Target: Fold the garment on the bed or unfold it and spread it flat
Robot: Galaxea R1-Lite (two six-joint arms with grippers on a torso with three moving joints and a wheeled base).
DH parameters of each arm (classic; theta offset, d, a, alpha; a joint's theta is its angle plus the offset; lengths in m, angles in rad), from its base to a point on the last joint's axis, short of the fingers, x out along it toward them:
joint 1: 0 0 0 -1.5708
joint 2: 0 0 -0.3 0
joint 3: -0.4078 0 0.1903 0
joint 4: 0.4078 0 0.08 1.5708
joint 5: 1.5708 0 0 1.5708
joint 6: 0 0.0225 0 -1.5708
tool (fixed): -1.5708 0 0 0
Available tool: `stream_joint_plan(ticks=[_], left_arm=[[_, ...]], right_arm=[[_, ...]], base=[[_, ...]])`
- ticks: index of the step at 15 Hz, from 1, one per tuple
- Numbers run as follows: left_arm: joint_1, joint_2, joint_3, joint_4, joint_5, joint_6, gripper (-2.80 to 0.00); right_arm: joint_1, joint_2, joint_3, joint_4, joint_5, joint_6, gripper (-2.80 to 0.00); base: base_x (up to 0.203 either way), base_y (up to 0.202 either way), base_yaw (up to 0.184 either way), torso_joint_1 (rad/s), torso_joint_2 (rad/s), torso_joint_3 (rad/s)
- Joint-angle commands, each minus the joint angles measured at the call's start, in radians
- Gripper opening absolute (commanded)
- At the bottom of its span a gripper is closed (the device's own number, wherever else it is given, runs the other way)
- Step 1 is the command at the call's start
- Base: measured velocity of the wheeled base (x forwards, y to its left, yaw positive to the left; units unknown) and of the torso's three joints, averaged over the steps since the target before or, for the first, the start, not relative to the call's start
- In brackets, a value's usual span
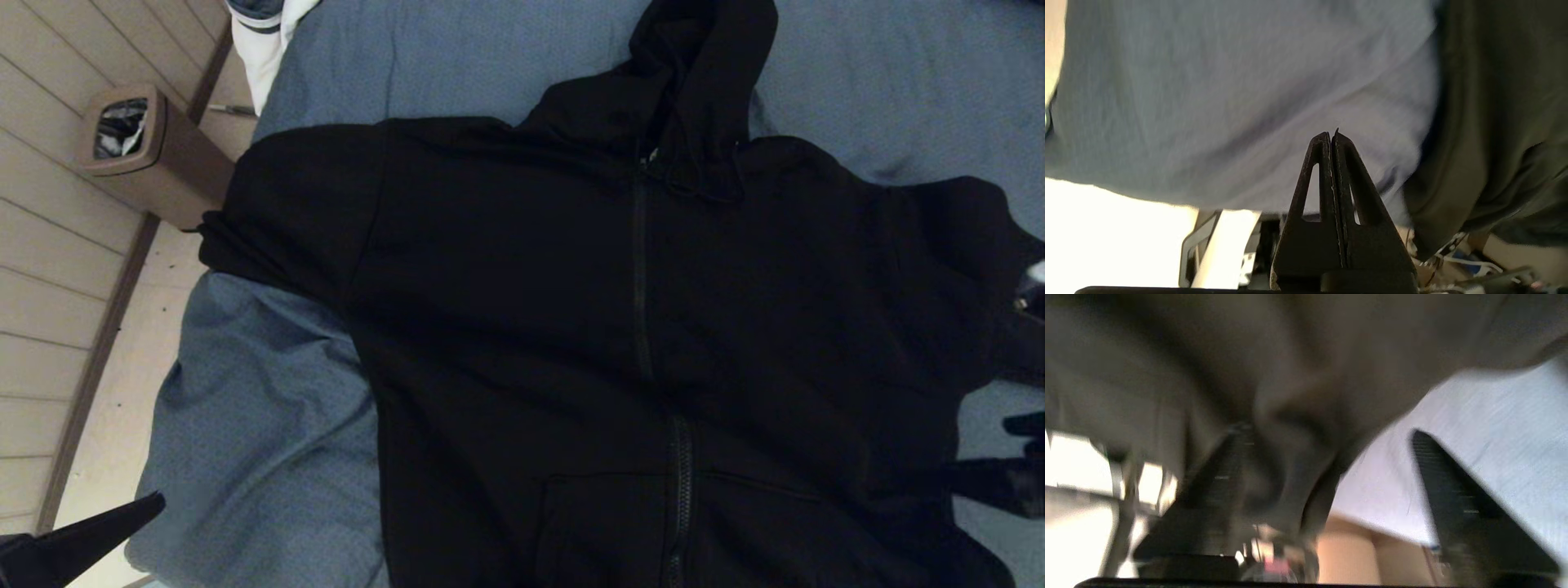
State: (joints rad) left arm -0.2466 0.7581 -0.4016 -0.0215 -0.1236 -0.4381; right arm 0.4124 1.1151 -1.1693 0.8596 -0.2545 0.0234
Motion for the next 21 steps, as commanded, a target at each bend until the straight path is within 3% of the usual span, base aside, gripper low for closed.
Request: stream_joint_plan(ticks=[1, 3, 5, 7, 9, 12, 15, 17, 21], left_arm=[[0.0, 0.0, -0.049, 0.005, 0.001, -0.003, -2.8], [0.0, -0.037, -0.121, 0.029, 0.004, 0.012, -2.8], [-0.006, -0.088, -0.217, 0.132, -0.026, 0.029, -2.8], [-0.009, -0.141, -0.354, 0.325, -0.16, 0.027, -2.8], [-0.01, -0.144, -0.418, 0.374, -0.224, 0.044, -2.8], [-0.007, 0.016, -0.445, 0.252, -0.203, 0.086, -2.8], [0.004, 0.238, -0.568, 0.204, -0.114, 0.095, -2.8], [0.008, 0.322, -0.652, 0.176, -0.069, 0.095, -2.8], [0.013, 0.365, -0.639, 0.129, -0.012, 0.098, -2.8]], right_arm=[[-0.043, 0.011, -0.004, -0.045, 0.005, 0.003, -2.8], [-0.045, -0.038, -0.008, -0.047, 0.005, 0.029, -2.8], [-0.058, -0.117, -0.025, -0.053, 0.0, 0.097, -2.8], [-0.119, -0.213, -0.02, -0.062, -0.006, 0.146, -2.8], [-0.196, -0.233, 0.052, -0.184, -0.011, 0.155, -2.8], [-0.222, -0.15, 0.117, -0.48, -0.016, 0.121, -2.8], [-0.223, 0.039, 0.072, -0.647, -0.012, 0.117, -2.8], [-0.204, 0.193, 0.004, -0.729, -0.01, 0.119, -2.8], [-0.107, 0.487, -0.3, -0.862, -0.003, 0.113, -2.8]], base=[[0.0, 0.0, 0.0, 0.0, 0.0, 0.0], [0.0, 0.0, 0.0, 0.0, 0.0, 0.0], [0.0, 0.0, 0.0, 0.0, 0.0, 0.0], [0.0, 0.0, 0.0, 0.0, 0.0, 0.0], [0.0, 0.0, 0.0, 0.0, 0.0, 0.0], [0.0, 0.0, 0.0, 0.0, 0.0, 0.0], [0.0, 0.0, 0.0, 0.0, 0.0, 0.0], [0.0, 0.0, 0.0, 0.0, 0.0, 0.0], [0.0, 0.0, 0.0, 0.0, 0.0, 0.0]])
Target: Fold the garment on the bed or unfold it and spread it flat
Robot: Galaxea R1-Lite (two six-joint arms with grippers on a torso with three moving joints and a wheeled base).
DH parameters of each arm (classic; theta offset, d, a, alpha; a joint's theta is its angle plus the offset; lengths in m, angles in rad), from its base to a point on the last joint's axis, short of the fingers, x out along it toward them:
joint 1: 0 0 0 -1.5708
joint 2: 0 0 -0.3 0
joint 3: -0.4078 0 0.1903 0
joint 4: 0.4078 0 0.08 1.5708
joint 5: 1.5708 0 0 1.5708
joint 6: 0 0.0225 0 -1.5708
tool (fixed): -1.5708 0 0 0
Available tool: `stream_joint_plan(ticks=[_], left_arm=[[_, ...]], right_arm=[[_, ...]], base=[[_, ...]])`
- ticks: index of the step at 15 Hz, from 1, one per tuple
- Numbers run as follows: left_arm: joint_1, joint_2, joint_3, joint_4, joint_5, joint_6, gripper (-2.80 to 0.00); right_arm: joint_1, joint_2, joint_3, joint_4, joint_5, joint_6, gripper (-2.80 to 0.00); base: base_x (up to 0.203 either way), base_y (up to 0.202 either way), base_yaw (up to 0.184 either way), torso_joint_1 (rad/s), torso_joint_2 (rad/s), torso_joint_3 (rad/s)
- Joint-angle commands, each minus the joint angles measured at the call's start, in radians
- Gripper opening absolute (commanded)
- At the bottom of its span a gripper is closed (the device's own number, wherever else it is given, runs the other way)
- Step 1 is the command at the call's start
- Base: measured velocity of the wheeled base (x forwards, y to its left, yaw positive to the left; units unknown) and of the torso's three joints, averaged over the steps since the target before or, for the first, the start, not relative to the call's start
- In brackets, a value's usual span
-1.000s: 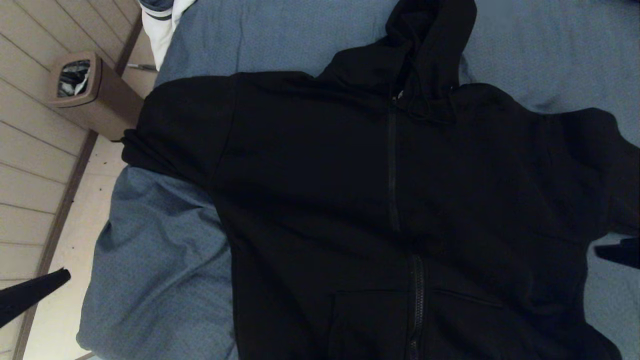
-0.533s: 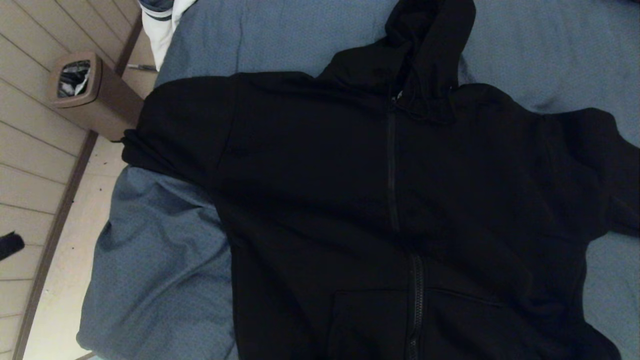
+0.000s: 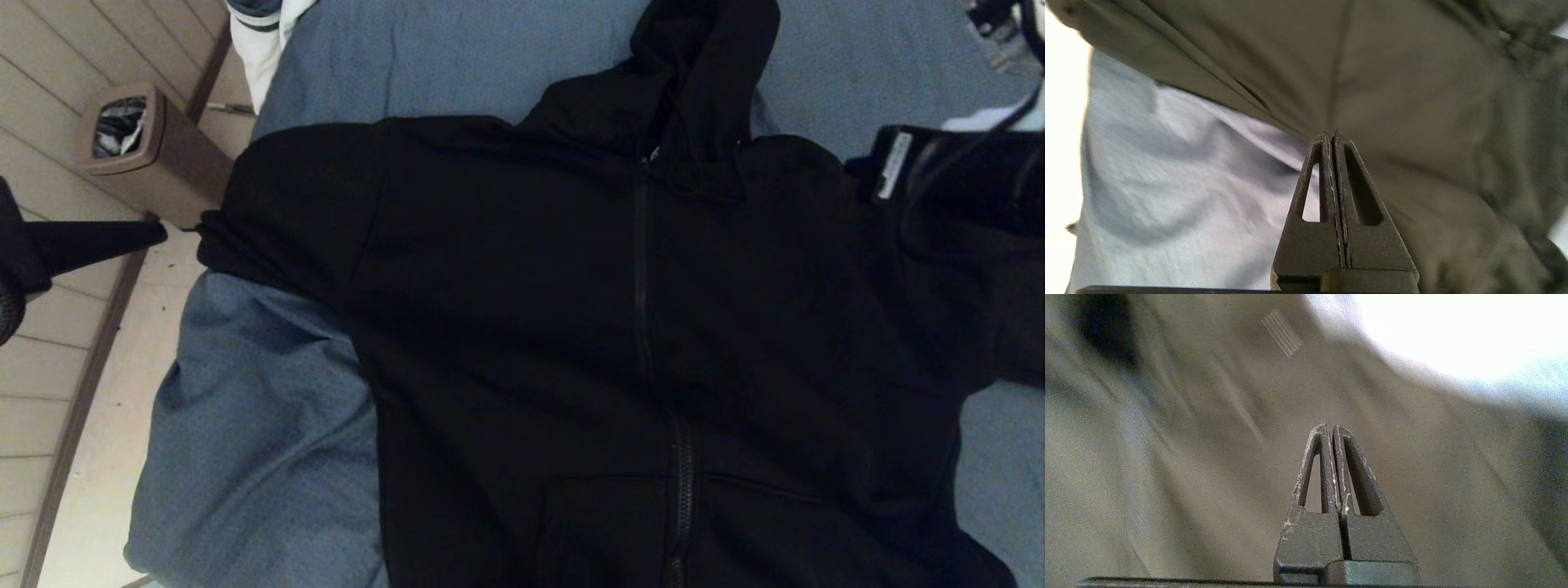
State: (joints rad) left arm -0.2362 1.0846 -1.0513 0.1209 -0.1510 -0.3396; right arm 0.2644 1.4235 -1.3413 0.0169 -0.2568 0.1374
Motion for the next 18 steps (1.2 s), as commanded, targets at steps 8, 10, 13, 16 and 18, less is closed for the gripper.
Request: stream_joint_plan(ticks=[8, 10, 13, 16, 18], left_arm=[[0.005, 0.057, 0.006, -0.029, 0.031, 0.005, -2.8], [0.004, 0.055, 0.008, -0.025, 0.037, 0.004, -2.8], [0.003, 0.046, 0.008, -0.02, 0.056, 0.004, -2.8], [0.003, 0.032, 0.036, -0.02, 0.06, 0.002, -2.8], [0.003, 0.016, 0.059, -0.02, 0.062, 0.0, -2.8]], right_arm=[[0.165, 0.461, -0.613, 0.053, 0.002, -0.078, -2.8], [0.161, 0.515, -0.612, -0.032, 0.004, -0.1, -2.8], [0.17, 0.571, -0.616, -0.087, 0.017, -0.111, -2.8], [0.197, 0.612, -0.618, -0.197, 0.028, -0.113, -2.8], [0.242, 0.617, -0.618, -0.226, 0.036, -0.122, -2.8]], base=[[0.0, 0.0, 0.0, 0.0, 0.0, 0.0], [0.0, 0.0, 0.0, 0.0, 0.0, 0.0], [0.0, 0.0, 0.0, 0.0, 0.0, 0.0], [0.0, 0.0, 0.0, 0.0, 0.0, 0.0], [0.0, 0.0, 0.0, 0.0, 0.0, 0.0]])
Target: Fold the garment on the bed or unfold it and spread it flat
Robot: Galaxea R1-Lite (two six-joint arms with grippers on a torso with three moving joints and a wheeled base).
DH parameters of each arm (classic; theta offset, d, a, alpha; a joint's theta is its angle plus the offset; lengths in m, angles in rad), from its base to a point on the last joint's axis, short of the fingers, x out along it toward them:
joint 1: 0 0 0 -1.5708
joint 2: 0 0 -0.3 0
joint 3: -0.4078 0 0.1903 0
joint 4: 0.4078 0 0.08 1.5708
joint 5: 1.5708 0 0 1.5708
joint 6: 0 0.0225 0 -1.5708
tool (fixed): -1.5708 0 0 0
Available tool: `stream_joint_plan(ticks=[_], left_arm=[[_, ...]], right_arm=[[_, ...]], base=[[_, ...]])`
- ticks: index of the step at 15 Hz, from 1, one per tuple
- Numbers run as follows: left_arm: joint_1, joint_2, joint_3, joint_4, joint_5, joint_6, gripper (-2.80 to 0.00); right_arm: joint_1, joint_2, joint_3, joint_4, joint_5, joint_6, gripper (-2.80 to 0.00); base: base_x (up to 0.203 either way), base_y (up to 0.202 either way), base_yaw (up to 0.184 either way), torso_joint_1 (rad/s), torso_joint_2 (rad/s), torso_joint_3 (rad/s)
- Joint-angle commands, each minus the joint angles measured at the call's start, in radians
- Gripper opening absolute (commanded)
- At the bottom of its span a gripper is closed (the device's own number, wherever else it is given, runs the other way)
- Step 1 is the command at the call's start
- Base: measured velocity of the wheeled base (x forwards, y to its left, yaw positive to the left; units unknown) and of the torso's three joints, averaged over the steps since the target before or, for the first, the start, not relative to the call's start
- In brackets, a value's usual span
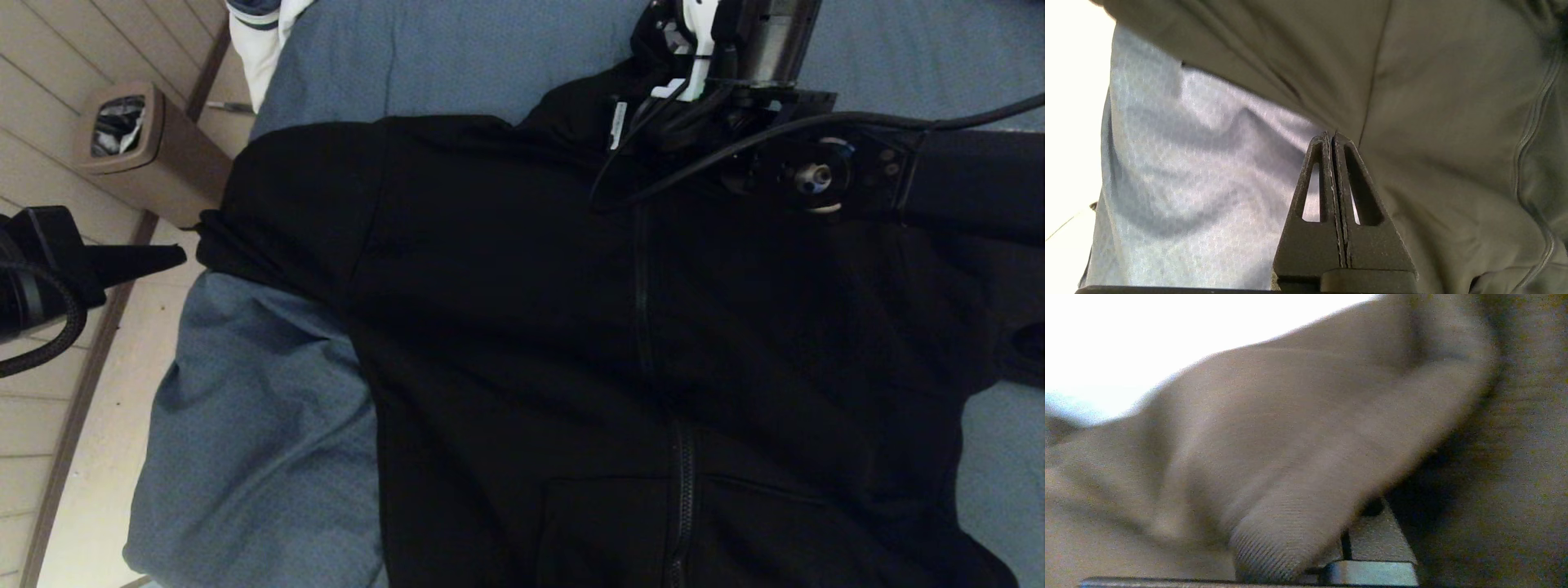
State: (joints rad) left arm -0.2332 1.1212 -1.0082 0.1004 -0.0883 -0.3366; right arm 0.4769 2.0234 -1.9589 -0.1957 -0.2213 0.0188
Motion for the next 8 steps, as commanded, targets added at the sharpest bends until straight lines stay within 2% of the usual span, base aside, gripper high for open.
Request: stream_joint_plan(ticks=[1, 4, 8], left_arm=[[0.0, -0.03, 0.028, -0.001, 0.003, -0.004, -2.8], [0.0, -0.078, 0.05, -0.004, 0.076, -0.001, -2.8], [0.0, -0.101, 0.065, -0.005, 0.087, -0.001, -2.8]], right_arm=[[0.062, 0.022, 0.0, -0.041, 0.003, -0.02, -2.8], [0.139, 0.029, 0.0, -0.105, 0.019, -0.102, -2.8], [0.225, 0.037, 0.001, -0.134, 0.039, -0.167, -2.8]], base=[[0.0, 0.0, 0.0, 0.0, 0.0, 0.0], [0.0, 0.0, 0.0, 0.0, 0.0, 0.0], [0.0, 0.0, 0.0, 0.0, 0.0, 0.0]])
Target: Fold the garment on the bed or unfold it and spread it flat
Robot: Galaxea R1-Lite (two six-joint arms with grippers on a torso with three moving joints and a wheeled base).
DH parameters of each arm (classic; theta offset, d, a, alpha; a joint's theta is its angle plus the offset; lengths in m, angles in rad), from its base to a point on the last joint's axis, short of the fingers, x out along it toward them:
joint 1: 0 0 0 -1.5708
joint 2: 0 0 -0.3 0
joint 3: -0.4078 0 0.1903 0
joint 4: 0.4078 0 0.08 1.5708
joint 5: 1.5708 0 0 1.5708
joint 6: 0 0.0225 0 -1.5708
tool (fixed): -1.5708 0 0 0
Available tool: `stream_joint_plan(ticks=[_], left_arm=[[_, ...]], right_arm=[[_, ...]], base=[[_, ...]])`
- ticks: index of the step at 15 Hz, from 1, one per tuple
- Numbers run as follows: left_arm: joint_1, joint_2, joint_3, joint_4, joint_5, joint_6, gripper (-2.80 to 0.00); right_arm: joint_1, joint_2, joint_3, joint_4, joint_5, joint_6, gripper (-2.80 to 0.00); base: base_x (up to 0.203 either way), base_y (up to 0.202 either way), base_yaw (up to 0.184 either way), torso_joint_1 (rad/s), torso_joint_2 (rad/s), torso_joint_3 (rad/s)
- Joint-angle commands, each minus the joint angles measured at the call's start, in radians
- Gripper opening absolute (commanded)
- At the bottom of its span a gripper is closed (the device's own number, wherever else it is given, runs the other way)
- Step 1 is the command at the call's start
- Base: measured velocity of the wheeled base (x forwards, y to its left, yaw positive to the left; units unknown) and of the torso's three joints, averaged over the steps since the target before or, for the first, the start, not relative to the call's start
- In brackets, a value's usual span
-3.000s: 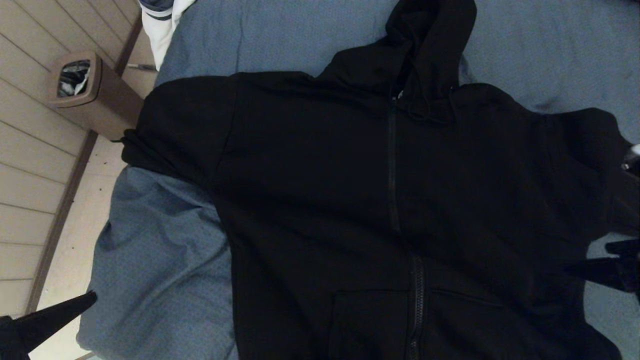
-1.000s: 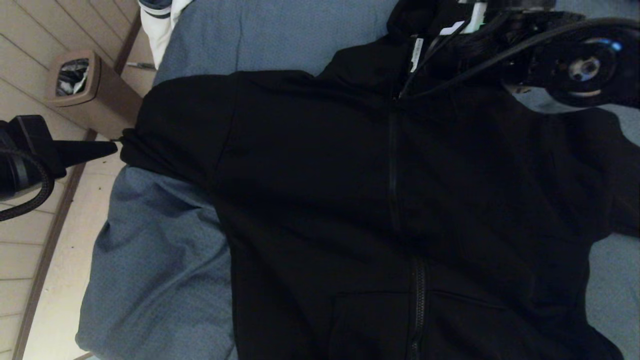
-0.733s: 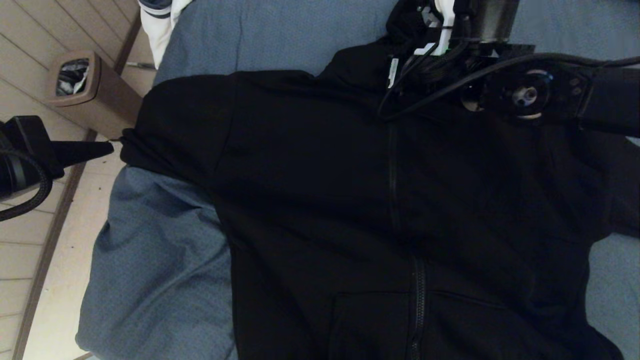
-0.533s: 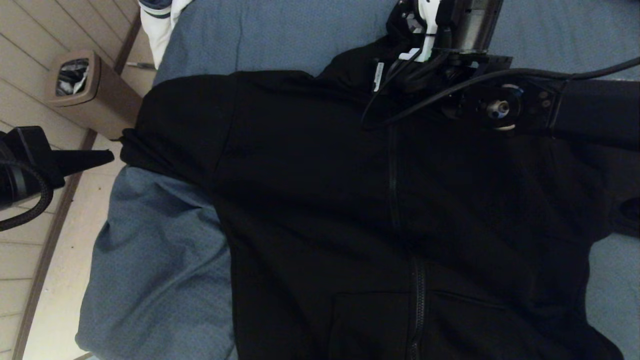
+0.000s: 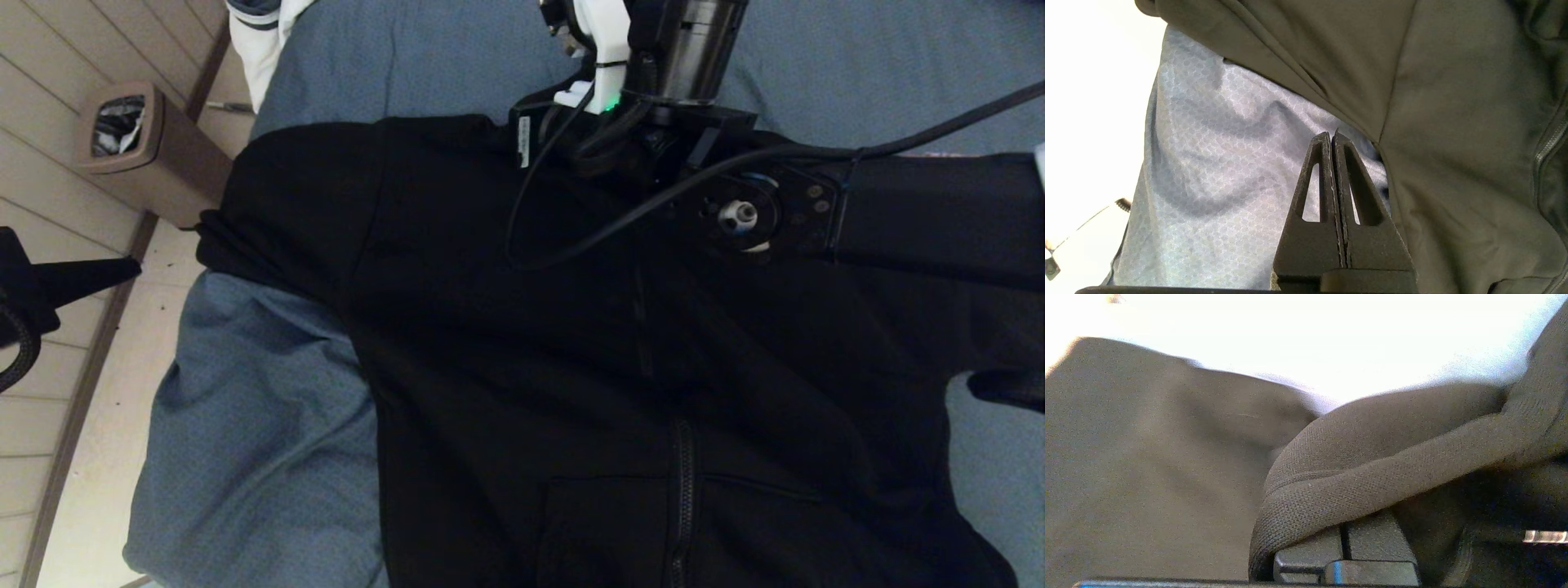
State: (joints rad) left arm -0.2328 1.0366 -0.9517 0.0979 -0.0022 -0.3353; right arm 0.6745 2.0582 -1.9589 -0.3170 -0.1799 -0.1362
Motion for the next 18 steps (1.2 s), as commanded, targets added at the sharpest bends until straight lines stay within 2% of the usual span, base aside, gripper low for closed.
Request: stream_joint_plan(ticks=[1, 4, 7, 10, 18], left_arm=[[0.0, -0.018, 0.018, -0.004, 0.001, -0.002, -2.8], [0.0, -0.023, 0.041, -0.007, -0.002, -0.007, -2.8], [0.0, -0.012, 0.048, -0.011, -0.007, -0.013, -2.8], [0.0, -0.001, 0.055, -0.047, -0.014, -0.019, -2.8], [0.0, -0.028, 0.057, -0.076, -0.015, -0.037, -2.8]], right_arm=[[0.036, 0.0, 0.002, -0.019, -0.006, -0.024, -2.8], [0.004, 0.008, -0.001, -0.014, -0.007, -0.045, -2.8], [-0.11, 0.024, -0.001, -0.018, -0.028, -0.045, -2.8], [-0.156, -0.059, -0.002, -0.01, -0.042, -0.048, -2.8], [-0.158, -0.161, 0.002, 0.01, -0.053, -0.034, -2.8]], base=[[0.0, 0.0, 0.0, 0.0, 0.0, 0.0], [0.0, 0.0, 0.0, 0.0, 0.0, 0.0], [0.0, 0.0, 0.0, 0.0, 0.0, 0.0], [0.0, 0.0, 0.0, 0.0, 0.0, 0.0], [0.0, 0.0, 0.0, 0.0, 0.0, 0.0]])
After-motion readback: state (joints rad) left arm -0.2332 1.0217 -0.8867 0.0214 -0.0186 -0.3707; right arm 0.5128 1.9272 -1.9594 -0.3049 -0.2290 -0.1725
